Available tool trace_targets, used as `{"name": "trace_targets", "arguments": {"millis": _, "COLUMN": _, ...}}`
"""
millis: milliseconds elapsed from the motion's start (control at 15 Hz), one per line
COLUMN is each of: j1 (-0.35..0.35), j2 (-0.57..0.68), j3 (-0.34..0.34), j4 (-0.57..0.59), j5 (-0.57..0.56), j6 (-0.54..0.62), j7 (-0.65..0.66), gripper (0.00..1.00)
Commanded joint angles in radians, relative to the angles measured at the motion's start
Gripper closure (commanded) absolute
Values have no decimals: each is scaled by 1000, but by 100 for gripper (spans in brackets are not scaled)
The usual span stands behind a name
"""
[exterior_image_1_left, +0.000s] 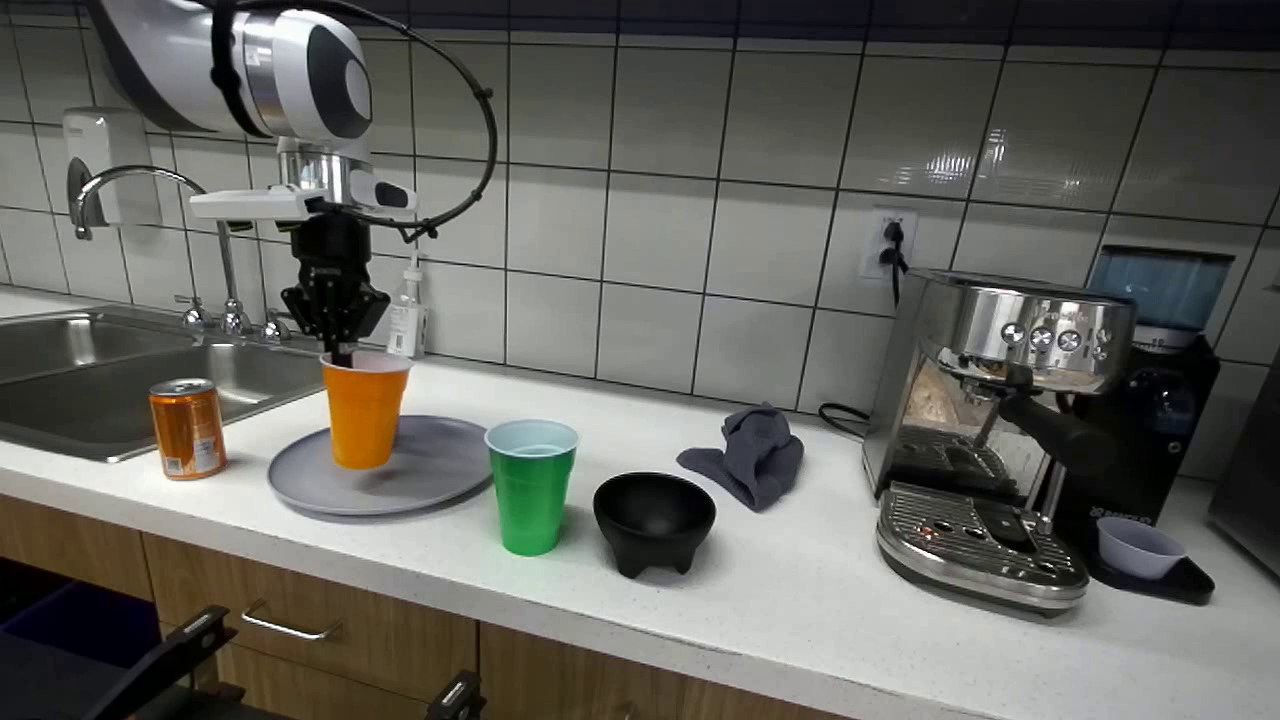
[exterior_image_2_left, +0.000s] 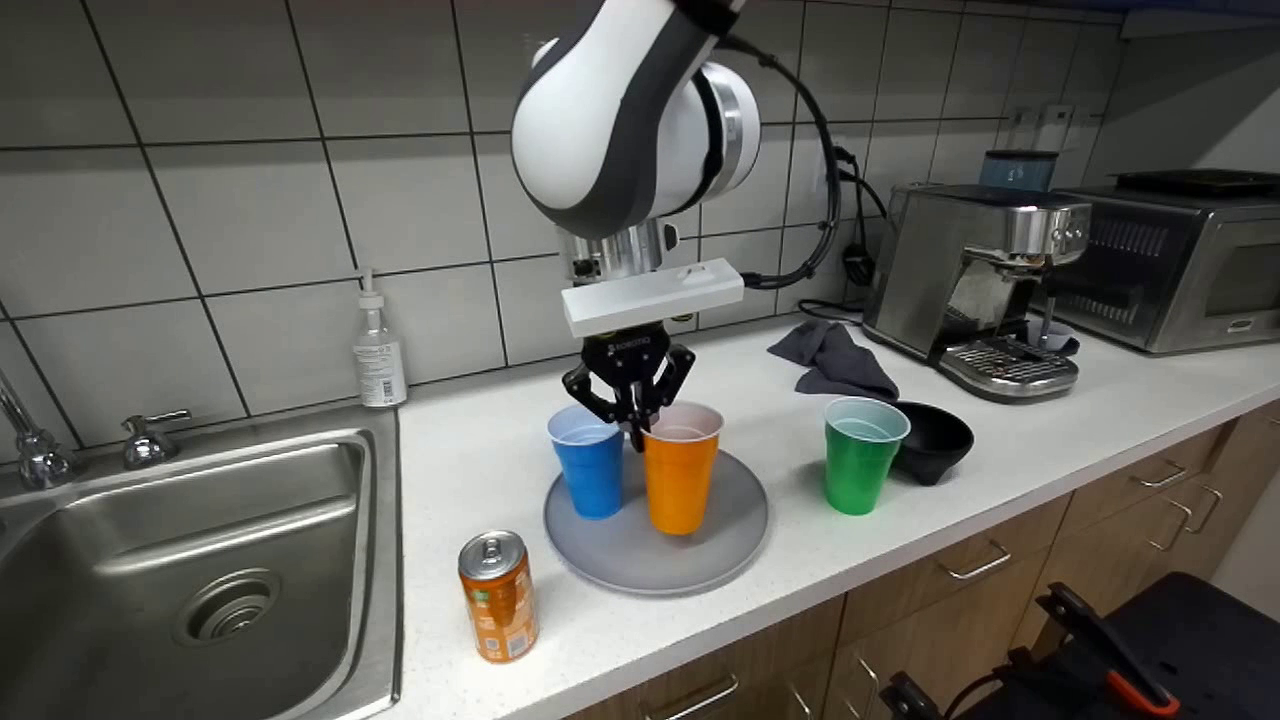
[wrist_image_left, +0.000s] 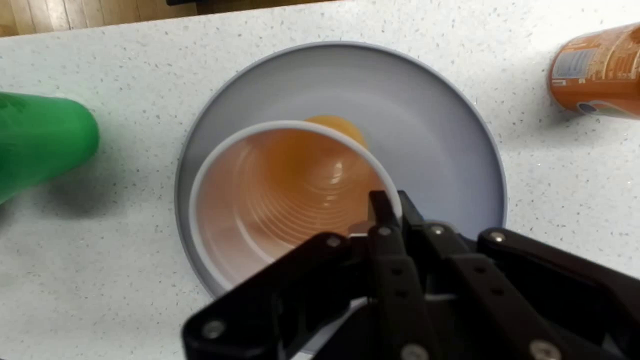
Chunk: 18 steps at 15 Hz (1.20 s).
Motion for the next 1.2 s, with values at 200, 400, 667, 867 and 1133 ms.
{"name": "trace_targets", "arguments": {"millis": 200, "j1": 4, "j2": -2, "j3": 9, "j4": -10, "j5": -10, "j6": -16, "j7": -26, "gripper": 99}}
{"name": "trace_targets", "arguments": {"millis": 400, "j1": 7, "j2": -1, "j3": 9, "j4": -17, "j5": -13, "j6": -8, "j7": -27, "gripper": 99}}
{"name": "trace_targets", "arguments": {"millis": 667, "j1": 12, "j2": -5, "j3": 9, "j4": -30, "j5": -24, "j6": 10, "j7": -21, "gripper": 99}}
{"name": "trace_targets", "arguments": {"millis": 867, "j1": 17, "j2": -7, "j3": 10, "j4": -39, "j5": -32, "j6": 24, "j7": -15, "gripper": 99}}
{"name": "trace_targets", "arguments": {"millis": 1133, "j1": 20, "j2": -4, "j3": 11, "j4": -44, "j5": -40, "j6": 34, "j7": -15, "gripper": 99}}
